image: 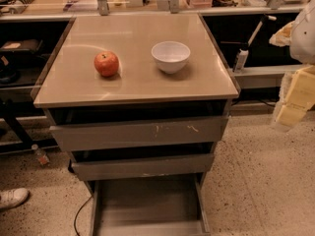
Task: Place apple into bottom drawer
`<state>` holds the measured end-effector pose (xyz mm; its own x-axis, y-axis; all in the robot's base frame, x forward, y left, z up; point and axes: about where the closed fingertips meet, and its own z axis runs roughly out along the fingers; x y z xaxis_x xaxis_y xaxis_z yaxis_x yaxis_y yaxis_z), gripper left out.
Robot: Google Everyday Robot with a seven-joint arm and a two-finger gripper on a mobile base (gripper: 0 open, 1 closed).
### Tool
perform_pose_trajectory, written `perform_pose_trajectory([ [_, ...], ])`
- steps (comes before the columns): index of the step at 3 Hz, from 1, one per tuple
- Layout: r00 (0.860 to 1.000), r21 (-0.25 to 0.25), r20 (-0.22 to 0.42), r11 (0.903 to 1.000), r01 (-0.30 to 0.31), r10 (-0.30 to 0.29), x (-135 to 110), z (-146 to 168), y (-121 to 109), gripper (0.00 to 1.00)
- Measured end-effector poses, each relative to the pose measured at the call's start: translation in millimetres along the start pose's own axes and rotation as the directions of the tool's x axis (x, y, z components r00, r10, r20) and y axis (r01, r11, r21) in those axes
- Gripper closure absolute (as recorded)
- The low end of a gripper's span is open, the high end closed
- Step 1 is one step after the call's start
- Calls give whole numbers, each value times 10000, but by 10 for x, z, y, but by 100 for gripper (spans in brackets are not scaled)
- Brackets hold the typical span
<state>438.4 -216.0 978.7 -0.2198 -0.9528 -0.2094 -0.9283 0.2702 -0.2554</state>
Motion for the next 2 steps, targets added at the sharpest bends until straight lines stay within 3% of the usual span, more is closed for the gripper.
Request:
perform_pose_trajectory([
  [2,9996,129,229,9998,-149,146,-26,-4,27,0],
])
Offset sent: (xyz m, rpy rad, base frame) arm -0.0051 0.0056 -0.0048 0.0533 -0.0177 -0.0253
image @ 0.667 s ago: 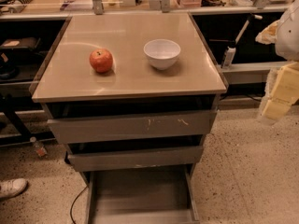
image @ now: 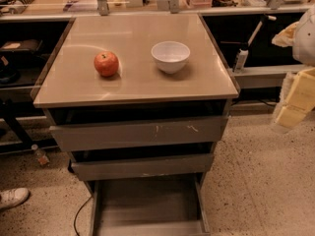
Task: Place apple into bottom drawer
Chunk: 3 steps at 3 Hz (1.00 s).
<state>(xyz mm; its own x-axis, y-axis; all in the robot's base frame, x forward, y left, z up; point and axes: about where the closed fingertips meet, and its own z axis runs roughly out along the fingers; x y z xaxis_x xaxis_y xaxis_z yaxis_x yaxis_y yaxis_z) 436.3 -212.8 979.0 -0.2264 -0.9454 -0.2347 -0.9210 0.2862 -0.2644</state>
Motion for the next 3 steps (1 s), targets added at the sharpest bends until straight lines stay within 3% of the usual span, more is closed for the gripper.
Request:
perform_pose_trajectory([
  [1,9944,100,818,9977,-674,664,-327,90,-150,0],
  [2,9794,-81,1356,9886,-1501,1498,-699,229,-362,0],
  [3,9754,-121,1384,9851,-1717,1717,-734,231,-366,0],
])
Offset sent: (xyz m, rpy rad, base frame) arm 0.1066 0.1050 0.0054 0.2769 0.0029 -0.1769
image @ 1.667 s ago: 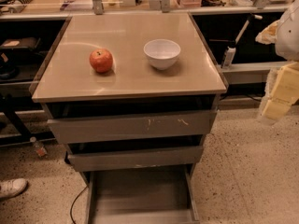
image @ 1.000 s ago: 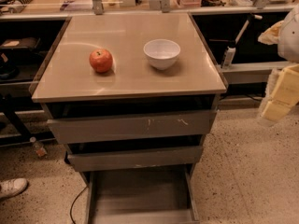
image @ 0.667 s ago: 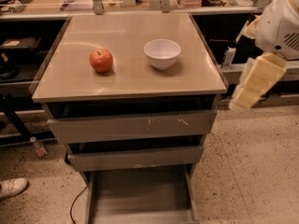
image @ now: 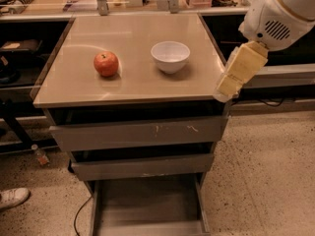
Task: Place apple into bottom drawer
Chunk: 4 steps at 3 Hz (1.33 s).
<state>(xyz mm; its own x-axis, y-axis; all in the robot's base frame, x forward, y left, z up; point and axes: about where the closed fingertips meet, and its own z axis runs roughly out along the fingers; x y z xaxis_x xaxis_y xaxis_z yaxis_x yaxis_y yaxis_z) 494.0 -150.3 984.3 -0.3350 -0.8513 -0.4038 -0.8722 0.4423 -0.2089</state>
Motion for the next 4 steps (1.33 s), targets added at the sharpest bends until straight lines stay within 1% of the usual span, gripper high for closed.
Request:
perform_pose_trajectory([
  [1,9999,-120,148,9999,-26,28,1,7,6,0],
  [2,9970,-313,764,9995,-51,74,-230,280,-36,0],
  [3,9872,-208,1576,9995,-233,263,-627,546,-272,0],
  [4,9728,-287,2316,9996,10,57,-984,672,-332,0],
])
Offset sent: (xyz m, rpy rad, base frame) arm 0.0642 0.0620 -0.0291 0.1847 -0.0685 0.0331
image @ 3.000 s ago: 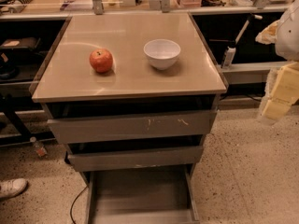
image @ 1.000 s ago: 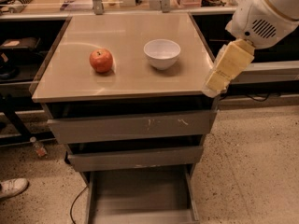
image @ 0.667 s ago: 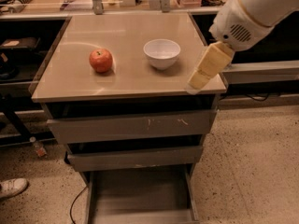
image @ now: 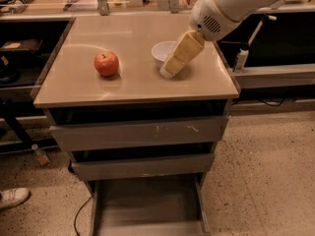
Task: Place apple into bottom drawer
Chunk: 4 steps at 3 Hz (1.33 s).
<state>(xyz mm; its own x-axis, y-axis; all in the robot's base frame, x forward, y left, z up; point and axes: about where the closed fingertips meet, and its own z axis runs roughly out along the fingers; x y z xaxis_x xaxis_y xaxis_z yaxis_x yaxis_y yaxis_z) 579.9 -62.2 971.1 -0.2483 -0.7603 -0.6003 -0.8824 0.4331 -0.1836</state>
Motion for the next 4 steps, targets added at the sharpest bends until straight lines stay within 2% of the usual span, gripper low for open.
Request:
perform_pose_trajectory([
  [1,10000,10,17,10000,-1,1,-5,4,-5,0],
  [2,9994,358,331,9993,76,-88,-157,196,-96,0],
  [3,9899,726,1144,9944,763,-843,-848,773,-344,0],
  [4,9897,681,1142,9946,788,-863,-857,808,-326,0],
])
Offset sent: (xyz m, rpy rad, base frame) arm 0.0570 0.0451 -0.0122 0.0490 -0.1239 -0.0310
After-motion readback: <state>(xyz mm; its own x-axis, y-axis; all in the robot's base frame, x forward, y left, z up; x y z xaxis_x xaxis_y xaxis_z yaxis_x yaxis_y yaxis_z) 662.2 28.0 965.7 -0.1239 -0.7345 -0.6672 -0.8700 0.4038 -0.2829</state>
